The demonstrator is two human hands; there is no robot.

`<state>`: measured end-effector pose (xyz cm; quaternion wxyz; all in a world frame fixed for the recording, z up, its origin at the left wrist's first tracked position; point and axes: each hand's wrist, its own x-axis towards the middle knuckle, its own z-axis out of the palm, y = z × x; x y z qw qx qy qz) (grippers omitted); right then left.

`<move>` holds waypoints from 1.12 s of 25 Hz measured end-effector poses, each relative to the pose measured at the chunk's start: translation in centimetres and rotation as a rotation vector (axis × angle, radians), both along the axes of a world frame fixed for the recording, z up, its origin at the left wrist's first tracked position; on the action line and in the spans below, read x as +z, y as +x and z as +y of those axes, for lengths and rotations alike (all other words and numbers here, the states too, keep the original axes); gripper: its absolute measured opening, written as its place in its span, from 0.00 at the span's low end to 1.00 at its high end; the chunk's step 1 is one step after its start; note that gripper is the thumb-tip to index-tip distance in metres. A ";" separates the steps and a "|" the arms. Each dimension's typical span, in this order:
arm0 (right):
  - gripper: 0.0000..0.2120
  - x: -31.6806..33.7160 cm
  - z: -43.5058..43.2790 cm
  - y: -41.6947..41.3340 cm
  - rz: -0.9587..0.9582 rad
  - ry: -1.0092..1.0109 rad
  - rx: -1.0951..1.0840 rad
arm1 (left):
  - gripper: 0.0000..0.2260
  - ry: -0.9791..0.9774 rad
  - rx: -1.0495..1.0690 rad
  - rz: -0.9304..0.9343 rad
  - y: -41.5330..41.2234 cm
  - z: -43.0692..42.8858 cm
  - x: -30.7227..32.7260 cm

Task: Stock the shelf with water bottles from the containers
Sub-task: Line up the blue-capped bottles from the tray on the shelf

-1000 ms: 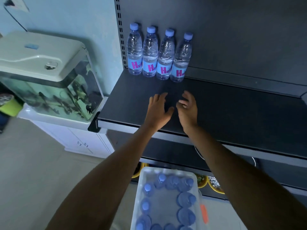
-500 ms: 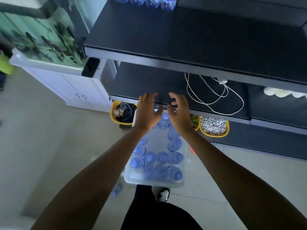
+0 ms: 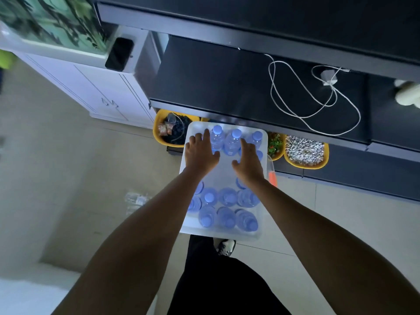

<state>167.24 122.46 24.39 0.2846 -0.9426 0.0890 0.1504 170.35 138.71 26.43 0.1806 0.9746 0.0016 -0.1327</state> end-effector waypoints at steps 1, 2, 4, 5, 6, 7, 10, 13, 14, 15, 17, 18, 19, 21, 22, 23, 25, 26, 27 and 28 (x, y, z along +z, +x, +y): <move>0.36 -0.1 0.1 1.3 -0.004 -0.014 -0.012 | 0.34 0.015 -0.014 -0.006 1.2 -0.4 -0.3; 0.36 -0.4 0.1 2.6 -0.009 -0.024 -0.023 | 0.33 0.026 -0.029 -0.007 2.3 -0.8 -0.6; 0.36 -0.6 0.2 4.7 0.006 -0.031 -0.044 | 0.33 0.036 -0.058 0.005 4.0 -1.4 -1.1; 0.35 -0.9 0.2 5.6 0.030 -0.038 -0.046 | 0.32 0.043 -0.070 0.017 4.7 -1.6 -1.5; 0.33 -1.1 0.2 6.5 0.050 -0.056 -0.041 | 0.30 0.057 -0.084 0.030 5.3 -1.7 -2.0; 0.29 -1.3 0.1 7.1 0.061 -0.079 -0.035 | 0.28 0.074 -0.101 0.040 5.8 -1.8 -2.3; 0.17 -1.6 0.1 8.4 0.030 -0.140 -0.036 | 0.20 0.108 -0.137 -0.007 6.7 -1.6 -3.3; 0.15 -1.8 0.3 8.6 0.027 -0.179 -0.005 | 0.16 0.099 -0.169 -0.040 7.3 -1.9 -3.4; 0.15 -1.8 0.3 8.5 0.034 -0.178 0.007 | 0.16 0.085 -0.179 -0.032 7.5 -2.1 -3.3; 0.15 -1.7 0.2 8.3 0.040 -0.174 0.020 | 0.15 0.073 -0.187 -0.020 7.8 -2.3 -3.1; 0.15 -1.0 -0.4 7.8 0.048 -0.153 0.064 | 0.16 0.056 -0.206 -0.001 8.0 -2.1 -2.3; 0.15 -0.4 -0.8 7.4 0.051 -0.135 0.091 | 0.18 0.045 -0.207 0.000 7.8 -1.8 -1.8; 0.14 0.2 -1.2 6.9 0.041 -0.122 0.110 | 0.19 0.024 -0.195 -0.004 7.4 -1.4 -1.0; 0.14 1.7 -1.7 5.9 0.020 -0.102 0.120 | 0.21 -0.043 -0.163 -0.010 6.4 -0.8 0.7; 0.14 2.8 -1.9 5.3 0.009 -0.098 0.132 | 0.20 -0.081 -0.156 -0.019 5.9 -0.5 1.8; 0.13 3.9 -1.9 4.7 0.003 -0.101 0.155 | 0.17 -0.114 -0.157 -0.018 5.5 -0.2 3.1; 0.11 6.4 -2.1 3.4 -0.013 -0.108 0.211 | 0.11 -0.170 -0.179 -0.008 5.1 0.1 6.4; 0.10 7.9 -2.2 2.8 -0.032 -0.102 0.226 | 0.10 -0.191 -0.196 -0.013 4.9 0.3 8.0; 0.09 9.4 -2.3 2.4 -0.059 -0.088 0.229 | 0.10 -0.215 -0.212 -0.029 4.9 0.4 9.8; 0.08 11.0 -2.4 2.2 -0.088 -0.072 0.229 | 0.11 -0.245 -0.227 -0.047 5.0 0.4 11.5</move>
